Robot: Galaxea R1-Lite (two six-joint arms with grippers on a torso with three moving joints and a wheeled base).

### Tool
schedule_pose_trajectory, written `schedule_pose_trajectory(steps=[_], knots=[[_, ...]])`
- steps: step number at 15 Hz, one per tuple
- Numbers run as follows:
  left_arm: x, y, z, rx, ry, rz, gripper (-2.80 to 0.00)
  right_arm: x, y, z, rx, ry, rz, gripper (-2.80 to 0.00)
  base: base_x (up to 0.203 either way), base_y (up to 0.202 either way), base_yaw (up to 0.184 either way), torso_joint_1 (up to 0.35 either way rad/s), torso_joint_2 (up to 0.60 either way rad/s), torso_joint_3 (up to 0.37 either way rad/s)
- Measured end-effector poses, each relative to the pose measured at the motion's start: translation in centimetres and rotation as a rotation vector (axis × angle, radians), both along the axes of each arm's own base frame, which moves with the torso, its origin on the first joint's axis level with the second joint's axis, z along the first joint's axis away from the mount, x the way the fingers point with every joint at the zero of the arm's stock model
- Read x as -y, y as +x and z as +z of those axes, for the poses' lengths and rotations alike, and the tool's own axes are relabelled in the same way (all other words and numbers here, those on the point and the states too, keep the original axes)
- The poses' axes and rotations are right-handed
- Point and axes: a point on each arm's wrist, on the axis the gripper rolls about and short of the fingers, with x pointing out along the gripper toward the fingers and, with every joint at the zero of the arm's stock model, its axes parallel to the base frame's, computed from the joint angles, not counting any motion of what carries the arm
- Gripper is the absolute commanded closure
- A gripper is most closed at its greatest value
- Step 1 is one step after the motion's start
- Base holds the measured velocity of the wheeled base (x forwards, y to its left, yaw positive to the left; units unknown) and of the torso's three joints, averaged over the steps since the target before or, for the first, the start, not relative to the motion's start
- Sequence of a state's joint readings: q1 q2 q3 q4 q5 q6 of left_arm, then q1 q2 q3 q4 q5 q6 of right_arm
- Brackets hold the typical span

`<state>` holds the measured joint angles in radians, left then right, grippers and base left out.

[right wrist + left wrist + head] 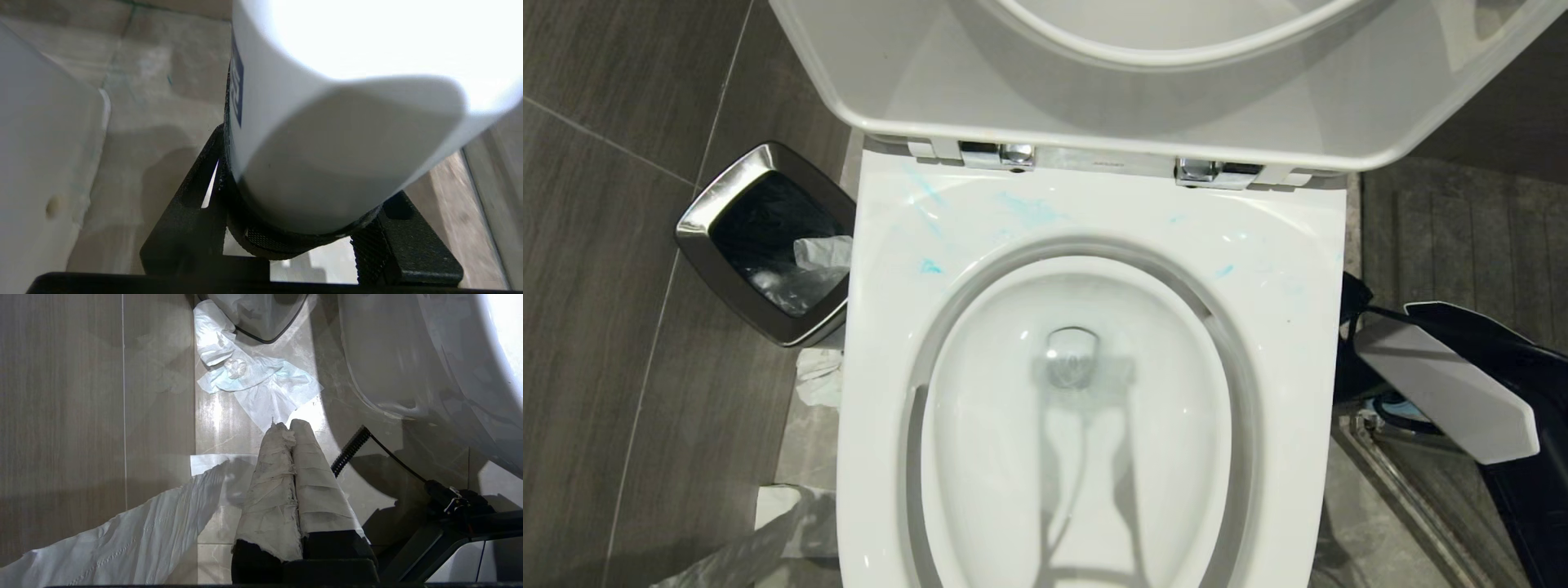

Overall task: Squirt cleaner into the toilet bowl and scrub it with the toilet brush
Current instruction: Pour in the cleaning agent

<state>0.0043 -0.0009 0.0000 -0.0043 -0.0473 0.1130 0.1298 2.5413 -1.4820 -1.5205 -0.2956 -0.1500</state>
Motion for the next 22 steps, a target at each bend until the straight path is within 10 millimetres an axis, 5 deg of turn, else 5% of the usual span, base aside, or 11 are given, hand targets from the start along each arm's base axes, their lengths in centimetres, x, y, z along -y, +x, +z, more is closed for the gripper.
schedule_pose_trajectory(steps=[13,14,22], knots=[[0.0,0.0,0.0,0.0,0.0,0.0,0.0,-0.1,-2.8,-1.2,-0.125,0.049,0.03,0.0,0.0,0.0,0.0,0.0,0.0,0.0],[0.0,0.0,0.0,0.0,0.0,0.0,0.0,-0.1,-2.8,-1.2,-0.125,0.05,0.031,-2.8,0.0,0.0,0.0,0.0,0.0,0.0],[0.0,0.0,0.0,0.0,0.0,0.0,0.0,0.1,-3.5,-1.3,-0.153,0.042,0.026,-2.8,0.0,0.0,0.0,0.0,0.0,0.0]])
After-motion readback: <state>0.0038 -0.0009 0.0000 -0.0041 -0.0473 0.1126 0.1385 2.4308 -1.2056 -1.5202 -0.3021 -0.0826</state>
